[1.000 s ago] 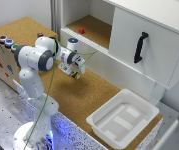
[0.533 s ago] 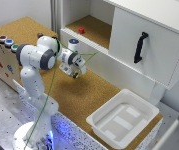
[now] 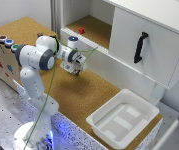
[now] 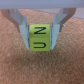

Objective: Grasp the yellow block, then rotate it left

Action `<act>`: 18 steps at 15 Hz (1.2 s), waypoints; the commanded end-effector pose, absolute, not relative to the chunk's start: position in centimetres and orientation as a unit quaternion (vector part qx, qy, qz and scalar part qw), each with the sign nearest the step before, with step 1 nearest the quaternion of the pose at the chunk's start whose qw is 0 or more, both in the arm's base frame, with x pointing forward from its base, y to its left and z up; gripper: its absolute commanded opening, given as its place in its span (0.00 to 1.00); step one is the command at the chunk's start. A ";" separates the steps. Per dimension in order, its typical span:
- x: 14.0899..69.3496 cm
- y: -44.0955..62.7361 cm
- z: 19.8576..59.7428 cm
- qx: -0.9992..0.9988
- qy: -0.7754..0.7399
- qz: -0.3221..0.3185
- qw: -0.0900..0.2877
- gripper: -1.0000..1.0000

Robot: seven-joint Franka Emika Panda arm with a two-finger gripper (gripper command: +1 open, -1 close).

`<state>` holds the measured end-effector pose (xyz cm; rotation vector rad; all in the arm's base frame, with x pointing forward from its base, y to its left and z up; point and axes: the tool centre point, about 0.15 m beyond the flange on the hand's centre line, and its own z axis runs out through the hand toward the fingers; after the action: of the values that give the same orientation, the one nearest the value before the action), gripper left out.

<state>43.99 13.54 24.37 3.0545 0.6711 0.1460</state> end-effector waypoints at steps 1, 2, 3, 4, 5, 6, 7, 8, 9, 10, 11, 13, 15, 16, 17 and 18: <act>45.0 12.9 24.6 0.910 0.413 -0.014 -0.031 0.00; 45.4 12.6 24.1 0.892 0.450 -0.020 -0.037 0.00; 45.8 12.3 23.7 0.876 0.480 -0.023 -0.045 0.00; 45.9 12.2 23.4 0.853 0.519 -0.020 -0.047 0.00; 45.9 12.1 23.2 0.829 0.557 -0.016 -0.052 0.00; 45.8 12.2 23.0 0.803 0.594 -0.011 -0.053 0.00; 45.7 12.3 22.8 0.774 0.631 -0.010 -0.052 0.00; 45.5 12.6 22.7 0.743 0.668 -0.010 -0.049 0.00; 45.3 12.7 22.6 0.715 0.697 -0.016 -0.052 0.00; 45.1 12.9 22.5 0.686 0.725 -0.027 -0.055 0.00; 45.0 13.0 22.5 0.666 0.743 -0.034 -0.057 0.00; 44.5 12.9 22.4 0.640 0.765 -0.034 -0.057 0.00; 44.5 13.1 22.4 0.649 0.759 -0.023 -0.051 1.00; 44.4 13.2 22.5 0.653 0.755 -0.017 -0.050 1.00; 44.2 13.3 22.6 0.659 0.751 -0.018 -0.049 1.00; 44.2 13.3 22.9 0.665 0.746 -0.012 -0.044 1.00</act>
<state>43.51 12.58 22.26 2.1401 2.3567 -0.0254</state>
